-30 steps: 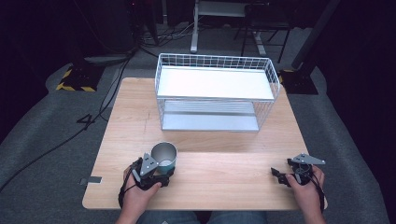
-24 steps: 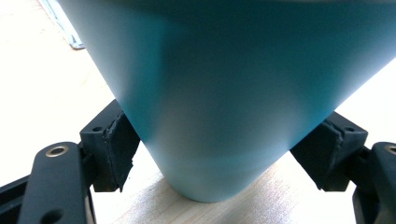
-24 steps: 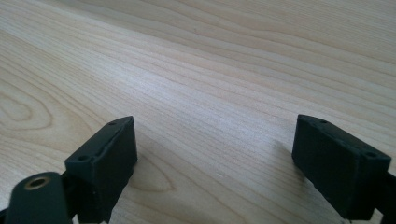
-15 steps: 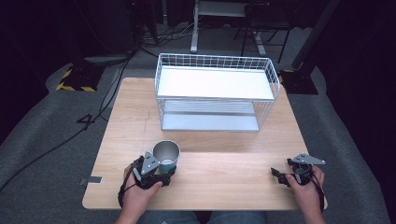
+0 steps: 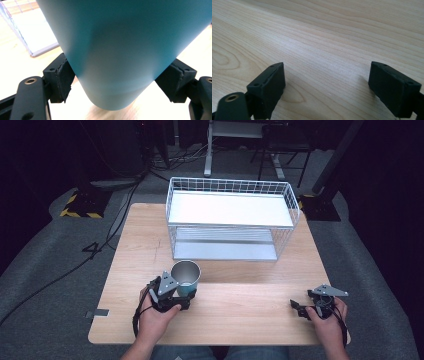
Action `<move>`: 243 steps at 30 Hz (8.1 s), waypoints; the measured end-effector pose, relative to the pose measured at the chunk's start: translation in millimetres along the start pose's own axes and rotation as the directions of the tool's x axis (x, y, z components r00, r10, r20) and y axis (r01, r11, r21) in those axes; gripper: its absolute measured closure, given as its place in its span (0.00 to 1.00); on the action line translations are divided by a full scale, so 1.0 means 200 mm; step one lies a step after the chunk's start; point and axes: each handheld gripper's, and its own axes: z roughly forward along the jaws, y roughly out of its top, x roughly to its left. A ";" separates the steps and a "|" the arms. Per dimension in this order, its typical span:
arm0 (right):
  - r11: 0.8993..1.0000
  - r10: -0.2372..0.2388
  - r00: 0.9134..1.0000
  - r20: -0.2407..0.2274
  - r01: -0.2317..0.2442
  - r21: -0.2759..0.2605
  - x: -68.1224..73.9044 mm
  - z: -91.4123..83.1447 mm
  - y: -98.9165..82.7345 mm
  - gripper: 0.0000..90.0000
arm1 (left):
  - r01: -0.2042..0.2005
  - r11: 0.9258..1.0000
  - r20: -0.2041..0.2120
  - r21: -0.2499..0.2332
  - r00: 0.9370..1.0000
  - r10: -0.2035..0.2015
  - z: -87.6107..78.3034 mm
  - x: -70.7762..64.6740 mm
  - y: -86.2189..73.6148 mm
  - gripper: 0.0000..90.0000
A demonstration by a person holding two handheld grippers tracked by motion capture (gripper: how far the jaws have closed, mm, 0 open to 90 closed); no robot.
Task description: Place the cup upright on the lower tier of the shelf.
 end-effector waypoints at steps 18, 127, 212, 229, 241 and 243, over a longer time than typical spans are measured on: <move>1.000 0.000 1.000 0.000 0.000 0.000 0.00 0.00 0.00 0.16 | 0.043 0.997 0.028 -0.060 0.999 -0.041 0.12 0.02 0.15 0.25; 1.000 0.000 1.000 0.000 0.000 0.000 0.00 0.00 0.00 0.16 | 0.094 0.994 -0.158 -0.062 0.982 -0.103 1.03 0.11 0.47 0.17; 1.000 0.000 1.000 0.000 0.000 0.000 0.00 0.00 0.00 0.16 | -0.095 0.995 0.006 0.008 0.995 0.095 -0.23 0.08 0.05 0.22; 1.000 -0.001 1.000 0.000 0.001 0.000 0.00 0.00 0.00 0.16 | -0.032 0.993 0.013 0.117 0.999 0.030 -0.29 0.20 -0.23 0.23; 1.000 -0.001 1.000 0.000 0.001 0.000 0.00 0.00 0.00 0.16 | -0.024 0.975 -0.015 0.222 0.999 0.028 -0.27 0.27 -0.34 0.22; 1.000 0.000 1.000 0.000 0.000 0.000 0.00 0.00 0.00 0.16 | -0.023 0.969 -0.015 0.248 1.000 0.027 -0.26 0.28 -0.37 0.22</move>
